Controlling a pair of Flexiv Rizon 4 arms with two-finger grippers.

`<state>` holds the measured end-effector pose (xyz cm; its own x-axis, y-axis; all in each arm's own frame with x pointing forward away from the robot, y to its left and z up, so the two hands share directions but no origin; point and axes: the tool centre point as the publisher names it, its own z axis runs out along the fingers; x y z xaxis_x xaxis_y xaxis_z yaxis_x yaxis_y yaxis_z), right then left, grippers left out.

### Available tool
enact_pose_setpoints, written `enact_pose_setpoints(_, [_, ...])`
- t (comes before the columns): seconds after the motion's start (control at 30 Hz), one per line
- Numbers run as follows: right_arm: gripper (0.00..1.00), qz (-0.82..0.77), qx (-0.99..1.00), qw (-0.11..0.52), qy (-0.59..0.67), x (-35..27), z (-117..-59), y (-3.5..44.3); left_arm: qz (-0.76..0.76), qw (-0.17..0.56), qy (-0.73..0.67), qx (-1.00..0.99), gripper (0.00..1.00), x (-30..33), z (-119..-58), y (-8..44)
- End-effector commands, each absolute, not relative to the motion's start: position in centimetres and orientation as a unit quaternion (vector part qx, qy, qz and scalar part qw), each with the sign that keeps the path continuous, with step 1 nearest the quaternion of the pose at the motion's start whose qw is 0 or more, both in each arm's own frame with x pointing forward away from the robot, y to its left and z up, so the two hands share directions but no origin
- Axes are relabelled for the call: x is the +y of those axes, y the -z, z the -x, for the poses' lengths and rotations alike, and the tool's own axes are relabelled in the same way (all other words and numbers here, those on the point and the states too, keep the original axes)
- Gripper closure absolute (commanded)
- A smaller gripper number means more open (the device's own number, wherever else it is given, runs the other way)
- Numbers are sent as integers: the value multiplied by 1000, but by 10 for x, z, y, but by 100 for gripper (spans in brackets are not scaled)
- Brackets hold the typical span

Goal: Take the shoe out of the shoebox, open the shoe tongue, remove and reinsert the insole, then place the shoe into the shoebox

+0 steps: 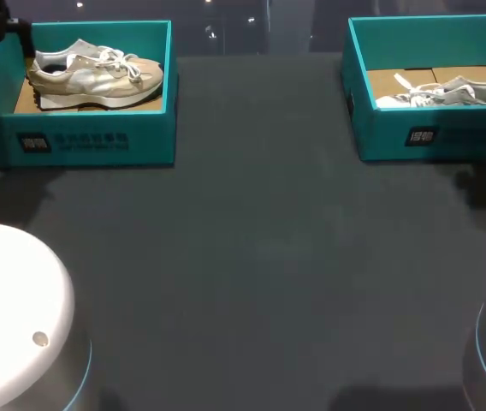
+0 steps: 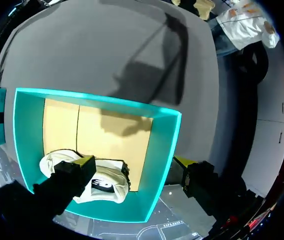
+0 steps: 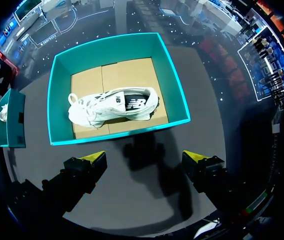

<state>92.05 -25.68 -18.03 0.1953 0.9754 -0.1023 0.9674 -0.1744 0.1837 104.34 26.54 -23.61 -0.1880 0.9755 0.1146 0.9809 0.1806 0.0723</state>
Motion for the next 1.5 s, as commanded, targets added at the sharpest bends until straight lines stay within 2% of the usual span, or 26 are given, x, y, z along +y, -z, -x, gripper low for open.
enact_pose_setpoints(0.03, [0,-766,634,104,-20,-257,-920,180,646,12,54,-761,0,264,-1067,242])
enact_pose_setpoints(0.2, [0,-766,634,104,-20,-257,-920,180,658,-6,59,-751,0,266,-1097,247])
enact_pose_setpoints(0.83, [0,-766,634,104,-20,-257,-920,180,669,2,49,-741,0,268,-1185,303])
enact_pose_setpoints(1.1, [0,-766,634,104,-20,-257,-920,180,676,7,42,-736,0,267,-1196,314])
enact_pose_setpoints(1.23, [0,-766,634,104,-20,-257,-920,180,678,7,33,-734,5,267,-1198,319])
enact_pose_setpoints(1.5, [0,-766,634,104,-20,-257,-920,180,689,15,27,-724,10,266,-1182,329])
